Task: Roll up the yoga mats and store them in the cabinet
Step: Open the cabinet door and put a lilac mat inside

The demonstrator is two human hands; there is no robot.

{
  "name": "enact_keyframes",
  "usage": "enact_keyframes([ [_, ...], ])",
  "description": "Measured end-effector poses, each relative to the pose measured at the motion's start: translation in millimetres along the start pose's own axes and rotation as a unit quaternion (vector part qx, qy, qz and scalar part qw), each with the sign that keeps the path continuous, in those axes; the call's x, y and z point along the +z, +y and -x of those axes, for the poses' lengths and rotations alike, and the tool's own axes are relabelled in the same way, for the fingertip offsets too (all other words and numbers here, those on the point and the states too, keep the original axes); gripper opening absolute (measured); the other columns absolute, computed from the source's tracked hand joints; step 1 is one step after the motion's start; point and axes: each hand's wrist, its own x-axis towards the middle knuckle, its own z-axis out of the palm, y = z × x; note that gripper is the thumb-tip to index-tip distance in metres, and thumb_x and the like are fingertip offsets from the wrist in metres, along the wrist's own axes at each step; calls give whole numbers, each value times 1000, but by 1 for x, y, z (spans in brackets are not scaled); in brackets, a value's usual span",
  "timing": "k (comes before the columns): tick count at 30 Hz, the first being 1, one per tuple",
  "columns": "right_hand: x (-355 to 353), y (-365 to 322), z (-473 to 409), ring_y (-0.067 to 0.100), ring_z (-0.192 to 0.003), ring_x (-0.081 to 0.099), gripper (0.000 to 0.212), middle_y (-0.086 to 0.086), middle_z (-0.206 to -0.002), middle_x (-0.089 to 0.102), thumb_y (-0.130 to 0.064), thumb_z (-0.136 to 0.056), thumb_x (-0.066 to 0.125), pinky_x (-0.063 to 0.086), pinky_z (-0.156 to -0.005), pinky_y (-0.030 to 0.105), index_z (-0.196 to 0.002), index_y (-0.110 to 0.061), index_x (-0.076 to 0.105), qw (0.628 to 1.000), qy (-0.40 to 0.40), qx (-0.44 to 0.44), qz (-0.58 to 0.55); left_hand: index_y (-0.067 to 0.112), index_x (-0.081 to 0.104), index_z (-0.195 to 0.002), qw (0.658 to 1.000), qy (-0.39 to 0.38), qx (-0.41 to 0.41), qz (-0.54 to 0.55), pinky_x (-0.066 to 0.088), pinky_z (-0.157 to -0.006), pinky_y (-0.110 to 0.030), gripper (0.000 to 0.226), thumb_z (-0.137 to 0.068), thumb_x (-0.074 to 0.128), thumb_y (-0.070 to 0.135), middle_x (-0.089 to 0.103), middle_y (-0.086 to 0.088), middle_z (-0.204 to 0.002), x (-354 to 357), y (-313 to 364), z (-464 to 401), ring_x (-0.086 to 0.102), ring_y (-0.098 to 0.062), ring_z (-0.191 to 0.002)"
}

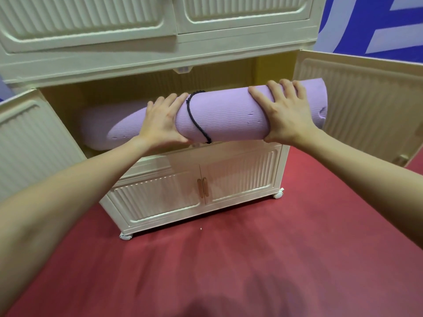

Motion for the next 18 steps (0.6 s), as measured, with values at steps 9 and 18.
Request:
enact_keyframes([
  [9,18,-5,-43,41,-135,26,115,18,-147,30,-47,-56,81,10,-114,54,-151,-32,18,999,-22,-25,-1,27,31,-145,995,-46,-84,20,47,-82,-47,113,-50,83,61,59,-15,-107,14,-19,-16,56,-38,-98],
  [18,47,-4,-73,40,-129,33,113,19,-138,37,-42,-55,83,15,-114,54,-149,-30,22,999,-41,-33,-2,37,22,-146,991,-64,-109,41,44,-101,-49,120,-44,81,62,49,-4,-139,28,-29,-30,51,-34,-121],
])
